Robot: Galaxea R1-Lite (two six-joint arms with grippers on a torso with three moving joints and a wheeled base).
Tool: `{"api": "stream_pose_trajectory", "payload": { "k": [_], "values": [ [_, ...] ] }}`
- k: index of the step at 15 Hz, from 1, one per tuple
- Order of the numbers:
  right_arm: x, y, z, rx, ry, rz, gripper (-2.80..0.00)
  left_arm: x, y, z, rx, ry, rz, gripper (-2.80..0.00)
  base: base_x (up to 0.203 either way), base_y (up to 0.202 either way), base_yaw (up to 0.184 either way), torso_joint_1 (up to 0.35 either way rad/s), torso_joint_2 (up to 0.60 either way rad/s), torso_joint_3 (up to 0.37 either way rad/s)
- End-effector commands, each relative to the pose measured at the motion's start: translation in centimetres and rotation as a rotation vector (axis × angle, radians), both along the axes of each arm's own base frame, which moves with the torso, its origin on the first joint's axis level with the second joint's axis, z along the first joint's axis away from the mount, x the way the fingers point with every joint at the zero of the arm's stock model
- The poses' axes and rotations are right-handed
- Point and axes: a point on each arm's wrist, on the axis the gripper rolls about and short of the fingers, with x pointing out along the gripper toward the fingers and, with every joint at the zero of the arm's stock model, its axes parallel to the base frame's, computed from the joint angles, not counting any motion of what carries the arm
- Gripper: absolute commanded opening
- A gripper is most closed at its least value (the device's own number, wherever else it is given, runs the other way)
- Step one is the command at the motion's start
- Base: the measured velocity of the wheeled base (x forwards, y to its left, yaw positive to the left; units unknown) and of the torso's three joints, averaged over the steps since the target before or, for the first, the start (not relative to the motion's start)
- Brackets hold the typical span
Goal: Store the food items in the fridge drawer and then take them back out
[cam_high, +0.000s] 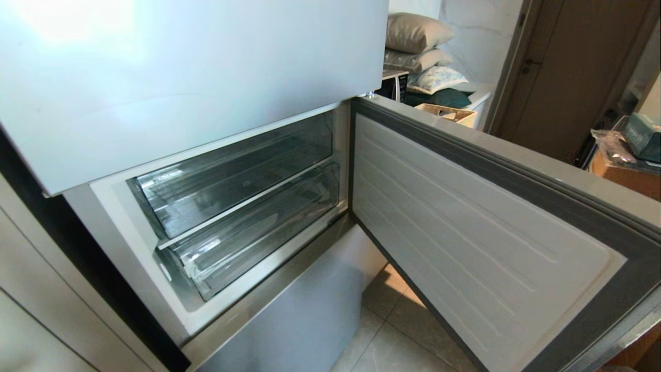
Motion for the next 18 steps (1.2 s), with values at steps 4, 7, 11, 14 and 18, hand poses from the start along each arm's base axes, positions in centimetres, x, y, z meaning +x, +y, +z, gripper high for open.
{"api": "stream_pose_trajectory", "payload": {
  "k": [4, 7, 11, 14, 18],
  "values": [
    [3.6, 6.9, -5.3, 0.003, 0.207, 0.421, -2.80, 0.0, 0.0, 0.0, 0.000, 0.000, 0.000, -2.80, 0.000, 0.000, 0.000, 0.000, 0.00, 0.000],
    [6.9, 10.4, -8.5, 0.022, 0.382, 0.603, -2.80, 0.0, 0.0, 0.0, 0.000, 0.000, 0.000, -2.80, 0.000, 0.000, 0.000, 0.000, 0.00, 0.000],
    [11.1, 16.4, -8.1, -0.042, 0.396, 0.916, -2.80, 0.0, 0.0, 0.0, 0.000, 0.000, 0.000, -2.80, 0.000, 0.000, 0.000, 0.000, 0.00, 0.000],
    [15.0, 21.3, -8.7, -0.071, 0.426, 1.032, -2.80, 0.0, 0.0, 0.0, 0.000, 0.000, 0.000, -2.80, 0.000, 0.000, 0.000, 0.000, 0.00, 0.000],
    [17.2, 31.2, -10.9, -0.237, 0.451, 1.106, -2.80, 0.0, 0.0, 0.0, 0.000, 0.000, 0.000, -2.80, 0.000, 0.000, 0.000, 0.000, 0.00, 0.000]
  ]
}}
